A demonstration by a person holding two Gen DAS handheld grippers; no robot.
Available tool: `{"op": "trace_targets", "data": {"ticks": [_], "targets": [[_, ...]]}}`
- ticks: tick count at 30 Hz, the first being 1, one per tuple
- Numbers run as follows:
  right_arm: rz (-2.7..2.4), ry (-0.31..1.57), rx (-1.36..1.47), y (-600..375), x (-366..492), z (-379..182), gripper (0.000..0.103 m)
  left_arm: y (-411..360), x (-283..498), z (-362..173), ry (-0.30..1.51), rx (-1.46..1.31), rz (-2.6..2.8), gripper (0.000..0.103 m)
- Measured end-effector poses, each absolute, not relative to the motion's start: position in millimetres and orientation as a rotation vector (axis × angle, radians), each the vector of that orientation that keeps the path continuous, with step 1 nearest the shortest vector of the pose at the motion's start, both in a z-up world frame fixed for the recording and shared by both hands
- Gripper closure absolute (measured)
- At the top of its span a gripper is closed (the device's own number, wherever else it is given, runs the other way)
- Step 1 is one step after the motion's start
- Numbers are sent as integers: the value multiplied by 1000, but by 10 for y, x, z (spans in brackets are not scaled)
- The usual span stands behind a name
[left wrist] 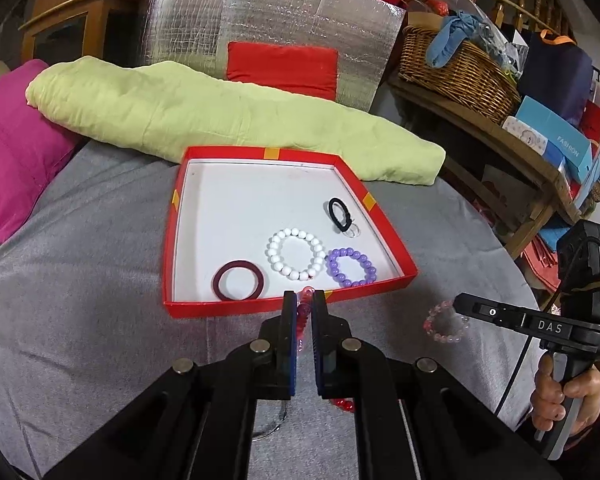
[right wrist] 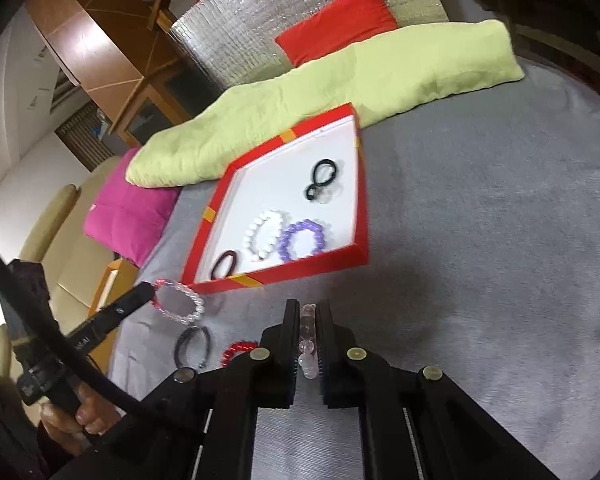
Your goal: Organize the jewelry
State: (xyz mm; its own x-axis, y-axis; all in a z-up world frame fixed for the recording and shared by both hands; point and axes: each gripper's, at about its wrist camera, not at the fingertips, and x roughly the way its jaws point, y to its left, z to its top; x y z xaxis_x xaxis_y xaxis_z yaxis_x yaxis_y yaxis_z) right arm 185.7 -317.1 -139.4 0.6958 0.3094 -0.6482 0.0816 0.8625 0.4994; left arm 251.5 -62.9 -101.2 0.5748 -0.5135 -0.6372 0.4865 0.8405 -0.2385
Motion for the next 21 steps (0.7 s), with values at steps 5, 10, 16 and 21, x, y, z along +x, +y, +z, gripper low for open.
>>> {"op": "trace_targets", "data": {"ticks": [5, 10, 16, 21], "targets": [[172, 783, 544, -3067, 1933, -1299, 94, -672, 2486, -986, 747, -27, -604, 96], [194, 750, 527, -2982, 2154, -1145, 94, -659, 2600, -966, 758, -72, -603, 96], [212, 755, 516, -2827, 2519, -1103, 94, -726, 2786, -882, 724, -55, -575, 96], [223, 751, 507, -2739, 2863, -1088, 94, -817, 3096, -847, 721, -16, -519, 96]]}}
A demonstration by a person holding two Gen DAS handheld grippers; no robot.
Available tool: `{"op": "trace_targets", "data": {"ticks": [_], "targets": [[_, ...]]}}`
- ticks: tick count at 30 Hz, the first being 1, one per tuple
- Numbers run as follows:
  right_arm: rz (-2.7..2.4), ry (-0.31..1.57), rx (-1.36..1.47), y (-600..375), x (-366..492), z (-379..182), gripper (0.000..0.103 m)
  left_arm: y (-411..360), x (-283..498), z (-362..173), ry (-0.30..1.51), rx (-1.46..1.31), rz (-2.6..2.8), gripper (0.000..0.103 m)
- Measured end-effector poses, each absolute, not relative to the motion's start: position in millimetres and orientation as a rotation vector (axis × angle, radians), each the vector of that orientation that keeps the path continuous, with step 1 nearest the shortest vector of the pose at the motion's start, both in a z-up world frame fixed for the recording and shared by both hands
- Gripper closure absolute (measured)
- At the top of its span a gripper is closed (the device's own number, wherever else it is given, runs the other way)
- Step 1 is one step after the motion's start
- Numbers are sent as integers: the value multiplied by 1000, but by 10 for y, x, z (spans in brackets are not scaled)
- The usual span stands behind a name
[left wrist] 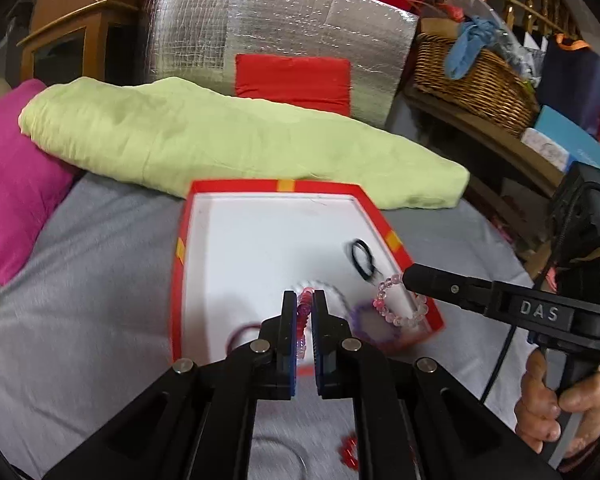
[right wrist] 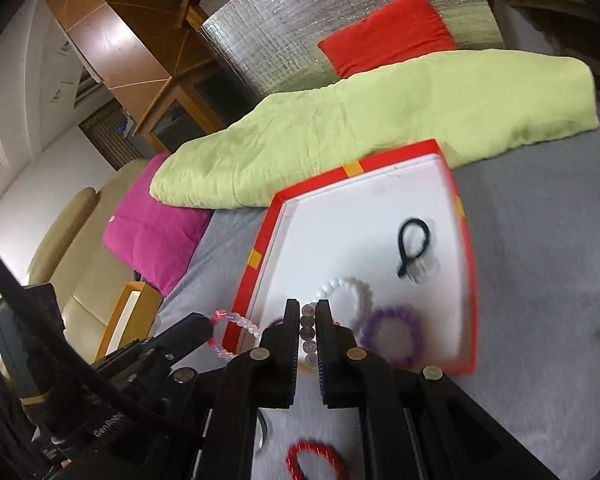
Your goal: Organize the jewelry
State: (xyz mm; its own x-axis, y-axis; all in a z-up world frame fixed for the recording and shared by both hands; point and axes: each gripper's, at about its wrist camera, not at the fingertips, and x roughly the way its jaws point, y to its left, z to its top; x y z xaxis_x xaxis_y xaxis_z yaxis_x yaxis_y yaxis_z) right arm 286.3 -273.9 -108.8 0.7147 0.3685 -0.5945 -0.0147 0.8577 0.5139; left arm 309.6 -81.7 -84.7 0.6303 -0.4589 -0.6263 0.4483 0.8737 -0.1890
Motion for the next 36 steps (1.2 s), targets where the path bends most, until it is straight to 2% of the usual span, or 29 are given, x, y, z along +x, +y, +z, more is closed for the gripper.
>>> {"op": "trace_targets", "data": {"ticks": [12, 36], "targets": [[174, 728, 514, -2894, 3537, -1156, 94, -950, 3670, -994, 714, 62, -373, 96], [209, 727, 514, -2746, 3862, -1289, 94, -1006, 3705, -1055, 681, 159, -302, 96]]}}
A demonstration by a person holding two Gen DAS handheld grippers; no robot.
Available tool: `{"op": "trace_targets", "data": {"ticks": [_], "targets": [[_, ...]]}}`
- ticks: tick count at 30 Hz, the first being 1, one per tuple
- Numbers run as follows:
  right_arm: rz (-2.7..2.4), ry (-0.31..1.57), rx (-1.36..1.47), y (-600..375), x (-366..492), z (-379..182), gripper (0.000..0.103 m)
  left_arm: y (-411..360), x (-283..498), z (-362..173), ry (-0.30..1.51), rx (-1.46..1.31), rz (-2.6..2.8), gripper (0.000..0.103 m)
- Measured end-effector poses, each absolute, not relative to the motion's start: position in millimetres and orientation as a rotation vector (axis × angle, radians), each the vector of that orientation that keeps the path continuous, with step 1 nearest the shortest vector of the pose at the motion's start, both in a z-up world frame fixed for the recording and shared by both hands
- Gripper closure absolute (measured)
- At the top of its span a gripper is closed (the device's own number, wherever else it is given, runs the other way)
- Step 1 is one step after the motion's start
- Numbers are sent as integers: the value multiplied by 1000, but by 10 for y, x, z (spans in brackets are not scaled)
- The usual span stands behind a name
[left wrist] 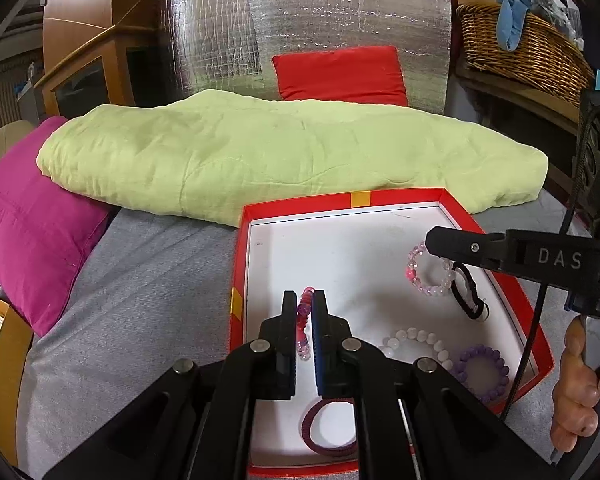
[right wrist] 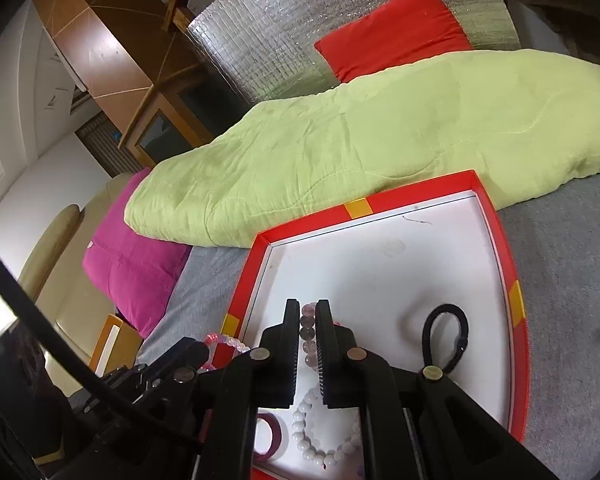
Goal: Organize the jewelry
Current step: 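Lower the pink bead bracelet into the box and open the left tool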
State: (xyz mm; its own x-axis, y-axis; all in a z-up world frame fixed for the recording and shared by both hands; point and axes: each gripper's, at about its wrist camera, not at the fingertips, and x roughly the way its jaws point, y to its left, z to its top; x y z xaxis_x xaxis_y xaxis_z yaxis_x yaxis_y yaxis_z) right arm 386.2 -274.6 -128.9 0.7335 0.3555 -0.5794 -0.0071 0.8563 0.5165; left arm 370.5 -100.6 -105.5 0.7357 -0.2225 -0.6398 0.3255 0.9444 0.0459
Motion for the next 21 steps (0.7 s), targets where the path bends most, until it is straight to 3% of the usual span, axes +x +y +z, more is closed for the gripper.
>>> {"op": "trace_targets", "data": {"ticks": [21], "targets": [[199, 749, 519, -2727, 4083, -1410, 94, -929, 3886, -1158, 717, 116, -293, 96]]}}
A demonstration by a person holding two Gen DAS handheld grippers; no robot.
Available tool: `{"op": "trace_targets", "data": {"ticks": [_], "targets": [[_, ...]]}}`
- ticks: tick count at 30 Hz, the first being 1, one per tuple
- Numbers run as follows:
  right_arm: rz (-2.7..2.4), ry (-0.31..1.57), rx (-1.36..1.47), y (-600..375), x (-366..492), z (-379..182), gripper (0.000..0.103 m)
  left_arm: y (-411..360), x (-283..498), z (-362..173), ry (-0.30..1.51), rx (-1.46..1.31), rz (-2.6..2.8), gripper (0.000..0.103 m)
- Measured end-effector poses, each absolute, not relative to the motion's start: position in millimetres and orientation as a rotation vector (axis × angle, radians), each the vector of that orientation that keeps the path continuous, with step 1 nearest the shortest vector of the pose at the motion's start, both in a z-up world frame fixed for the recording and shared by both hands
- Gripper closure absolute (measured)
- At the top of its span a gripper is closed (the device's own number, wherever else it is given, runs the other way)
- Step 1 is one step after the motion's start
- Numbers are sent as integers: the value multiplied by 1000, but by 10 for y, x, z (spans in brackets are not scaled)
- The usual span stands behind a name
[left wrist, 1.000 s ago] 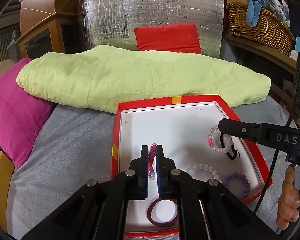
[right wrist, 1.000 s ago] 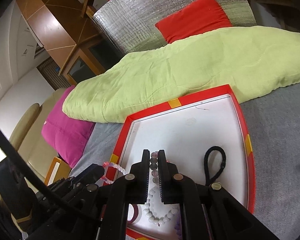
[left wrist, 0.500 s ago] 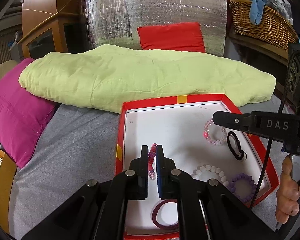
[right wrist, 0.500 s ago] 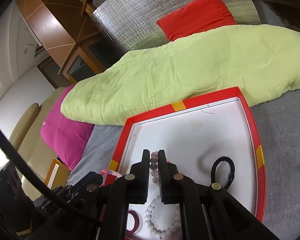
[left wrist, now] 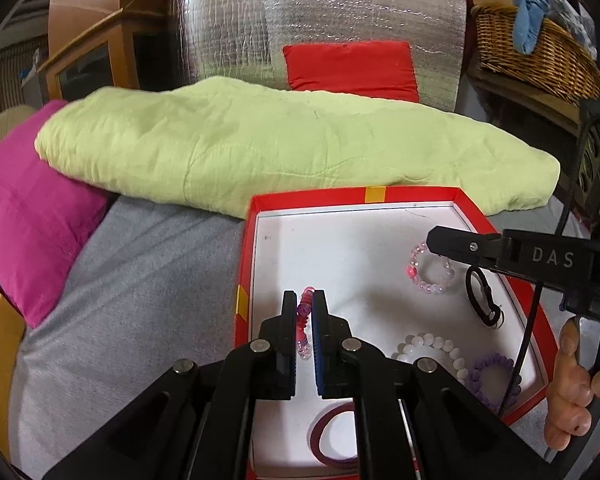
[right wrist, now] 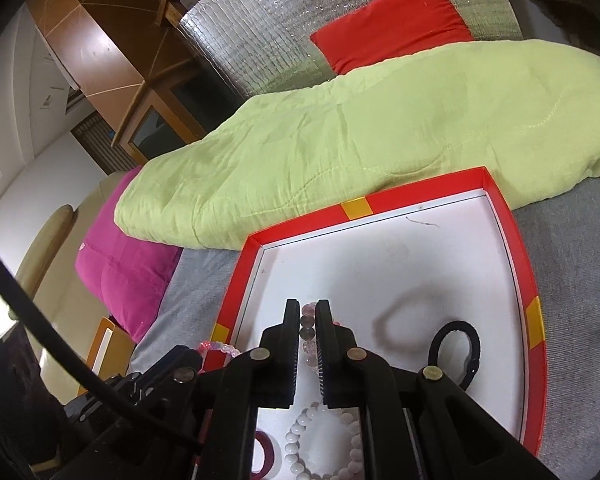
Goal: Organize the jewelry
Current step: 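Lower the pink bead bracelet into the box and open the left tool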
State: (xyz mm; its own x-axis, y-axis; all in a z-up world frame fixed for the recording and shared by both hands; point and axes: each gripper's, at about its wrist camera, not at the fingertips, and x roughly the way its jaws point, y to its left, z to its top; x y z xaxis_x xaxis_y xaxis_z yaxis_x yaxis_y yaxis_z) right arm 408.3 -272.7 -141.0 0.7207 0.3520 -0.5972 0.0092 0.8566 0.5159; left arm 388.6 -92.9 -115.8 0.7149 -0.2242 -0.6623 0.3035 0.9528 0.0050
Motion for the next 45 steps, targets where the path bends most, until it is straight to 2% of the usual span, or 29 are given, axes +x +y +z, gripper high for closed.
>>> {"op": "trace_targets", "data": {"ticks": [26, 45], "targets": [[139, 816, 572, -2867, 4070, -1664, 94, -973, 3984, -1450, 815, 112, -331, 96], [121, 827, 561, -2891, 4051, -1692, 94, -995, 3959, -1434, 793, 165, -283, 96]]}}
